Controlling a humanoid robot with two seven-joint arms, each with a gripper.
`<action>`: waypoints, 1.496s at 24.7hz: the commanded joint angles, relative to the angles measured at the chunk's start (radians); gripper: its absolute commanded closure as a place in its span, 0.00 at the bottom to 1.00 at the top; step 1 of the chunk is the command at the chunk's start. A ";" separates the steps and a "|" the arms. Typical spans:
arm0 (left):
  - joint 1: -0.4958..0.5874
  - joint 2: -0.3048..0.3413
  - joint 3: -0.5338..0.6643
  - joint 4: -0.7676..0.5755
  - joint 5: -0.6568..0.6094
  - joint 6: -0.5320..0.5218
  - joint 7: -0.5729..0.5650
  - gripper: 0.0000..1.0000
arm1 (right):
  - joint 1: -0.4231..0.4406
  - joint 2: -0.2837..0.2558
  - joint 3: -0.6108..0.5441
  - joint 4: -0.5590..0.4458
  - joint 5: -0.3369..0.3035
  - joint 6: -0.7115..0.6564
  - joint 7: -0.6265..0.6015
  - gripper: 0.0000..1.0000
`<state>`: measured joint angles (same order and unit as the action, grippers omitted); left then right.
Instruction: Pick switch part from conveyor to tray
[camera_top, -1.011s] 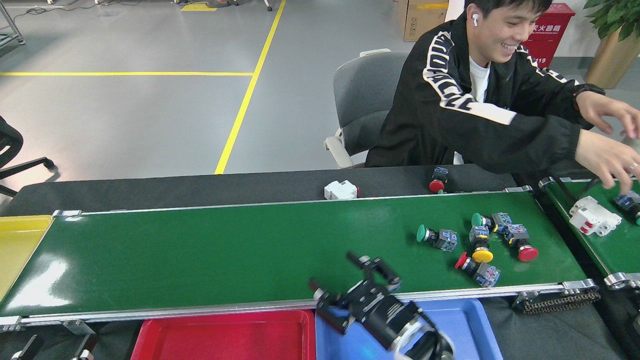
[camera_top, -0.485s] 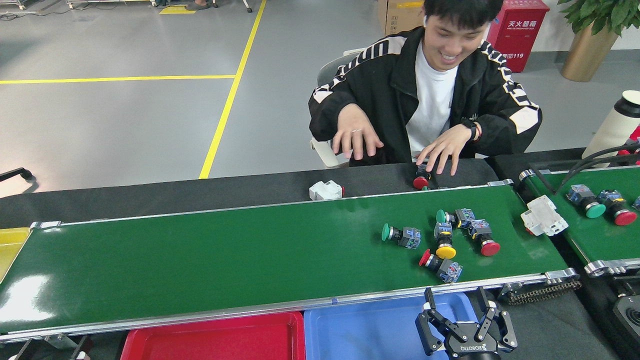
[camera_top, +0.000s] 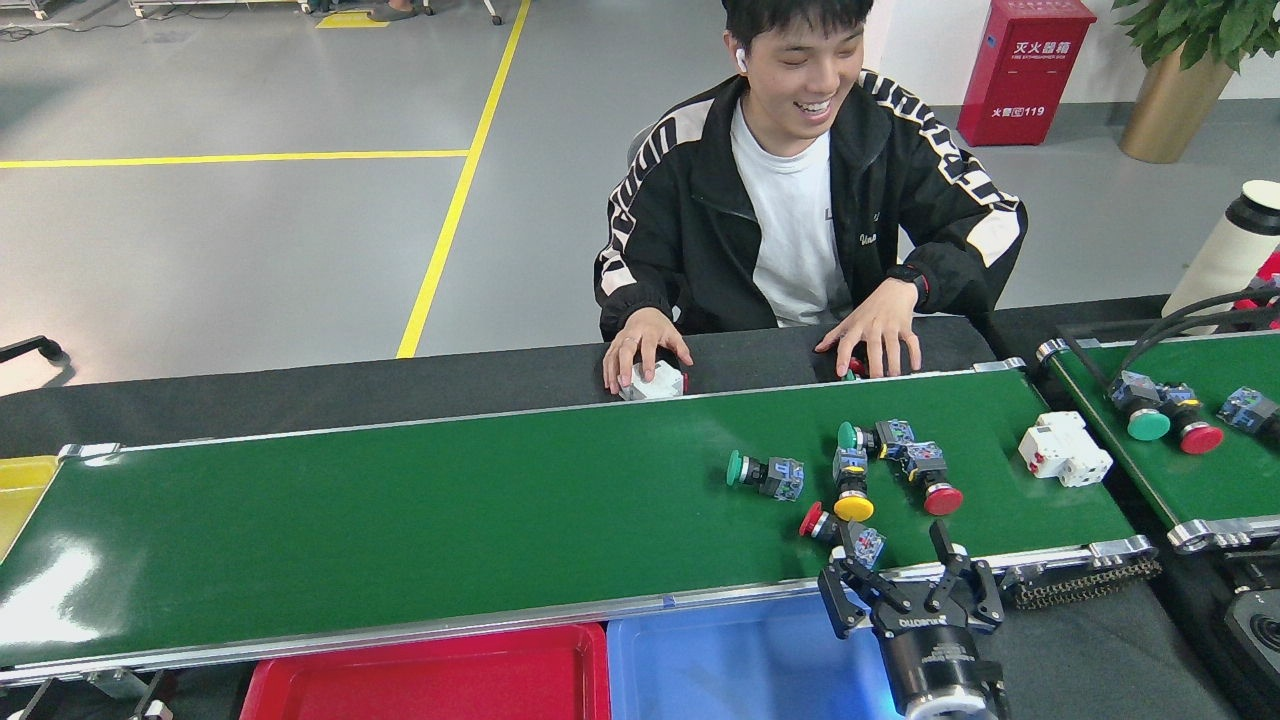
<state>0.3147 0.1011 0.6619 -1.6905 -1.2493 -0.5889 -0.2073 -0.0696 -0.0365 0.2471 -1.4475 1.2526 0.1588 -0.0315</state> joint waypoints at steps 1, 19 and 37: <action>0.003 0.002 0.007 -0.011 0.004 0.003 0.006 0.00 | -0.044 0.013 0.000 0.033 -0.012 -0.068 0.074 0.00; -0.011 -0.006 -0.007 -0.014 -0.002 0.018 0.005 0.00 | -0.085 0.047 0.124 0.010 -0.024 -0.320 0.160 0.55; -0.039 -0.008 -0.025 -0.012 -0.018 0.015 0.005 0.00 | 0.099 0.047 0.400 -0.223 0.062 -0.489 0.203 0.00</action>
<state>0.2822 0.0878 0.6353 -1.6909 -1.2654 -0.5752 -0.2059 0.0403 0.0066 0.6470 -1.6574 1.3150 -0.3386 0.1720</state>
